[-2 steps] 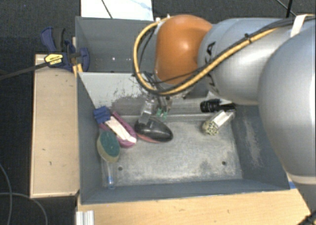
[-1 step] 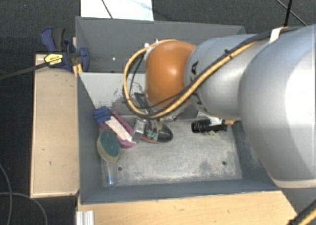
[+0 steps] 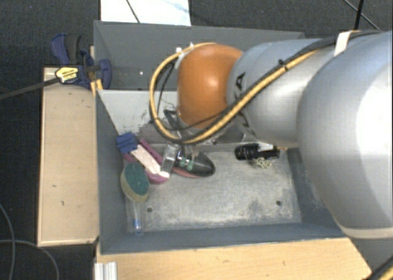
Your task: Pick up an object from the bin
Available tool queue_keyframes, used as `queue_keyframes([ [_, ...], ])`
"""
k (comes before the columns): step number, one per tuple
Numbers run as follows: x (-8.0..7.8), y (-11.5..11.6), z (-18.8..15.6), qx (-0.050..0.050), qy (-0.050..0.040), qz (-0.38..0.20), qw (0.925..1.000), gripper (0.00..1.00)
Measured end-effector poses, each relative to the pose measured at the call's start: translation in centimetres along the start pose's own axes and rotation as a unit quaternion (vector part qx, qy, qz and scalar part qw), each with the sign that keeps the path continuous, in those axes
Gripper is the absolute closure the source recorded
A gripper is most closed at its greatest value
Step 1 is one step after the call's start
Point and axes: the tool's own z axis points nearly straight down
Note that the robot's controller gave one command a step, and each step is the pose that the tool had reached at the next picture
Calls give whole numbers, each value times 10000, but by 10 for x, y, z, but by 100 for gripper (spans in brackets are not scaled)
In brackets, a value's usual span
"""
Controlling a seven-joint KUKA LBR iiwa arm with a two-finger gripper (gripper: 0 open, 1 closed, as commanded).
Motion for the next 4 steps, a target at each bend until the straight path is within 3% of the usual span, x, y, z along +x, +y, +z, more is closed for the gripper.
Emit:
queue_keyframes([
  [1, -6, 26, -79, -29, -27, 283, 9996, 100],
  [2, -5, 24, -74, 10, 6, 283, 9996, 0],
  [3, -2, -41, 31, 52, 44, 421, 9991, 0],
  [4, -63, -59, 95, 20, 2, 723, 9974, 0],
])
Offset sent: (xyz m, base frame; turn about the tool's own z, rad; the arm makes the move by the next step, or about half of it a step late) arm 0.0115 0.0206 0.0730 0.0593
